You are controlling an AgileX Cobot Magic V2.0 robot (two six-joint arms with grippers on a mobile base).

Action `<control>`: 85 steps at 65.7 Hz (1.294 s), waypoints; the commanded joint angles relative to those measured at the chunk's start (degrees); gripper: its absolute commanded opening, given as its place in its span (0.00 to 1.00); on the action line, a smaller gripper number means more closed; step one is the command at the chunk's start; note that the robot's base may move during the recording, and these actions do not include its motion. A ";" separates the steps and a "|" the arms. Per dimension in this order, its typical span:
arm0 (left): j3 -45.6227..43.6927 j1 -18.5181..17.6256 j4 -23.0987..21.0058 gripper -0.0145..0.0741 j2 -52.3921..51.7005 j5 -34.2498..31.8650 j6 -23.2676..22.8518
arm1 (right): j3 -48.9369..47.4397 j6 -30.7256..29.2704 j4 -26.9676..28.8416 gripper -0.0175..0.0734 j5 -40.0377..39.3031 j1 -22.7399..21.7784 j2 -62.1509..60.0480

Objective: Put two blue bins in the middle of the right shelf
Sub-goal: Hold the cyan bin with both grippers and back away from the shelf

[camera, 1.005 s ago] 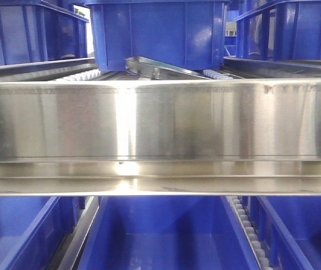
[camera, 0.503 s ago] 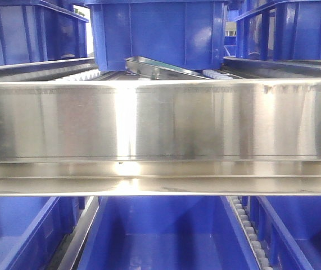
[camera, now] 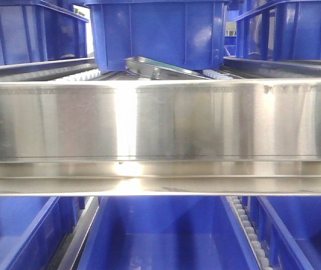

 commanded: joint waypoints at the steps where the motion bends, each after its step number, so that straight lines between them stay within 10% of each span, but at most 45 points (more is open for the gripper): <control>1: -0.55 0.22 0.74 0.04 -1.07 -6.13 0.59 | -0.83 -0.49 -0.83 0.03 -7.84 -0.23 -0.78; 20: -0.55 0.22 2.41 0.04 -1.07 -17.20 0.59 | -0.83 -0.49 -0.83 0.03 -14.58 -0.23 -0.78; 85: -0.55 0.22 2.41 0.04 -1.07 -17.74 0.59 | -0.83 -0.49 -0.83 0.03 -14.85 -0.23 -0.78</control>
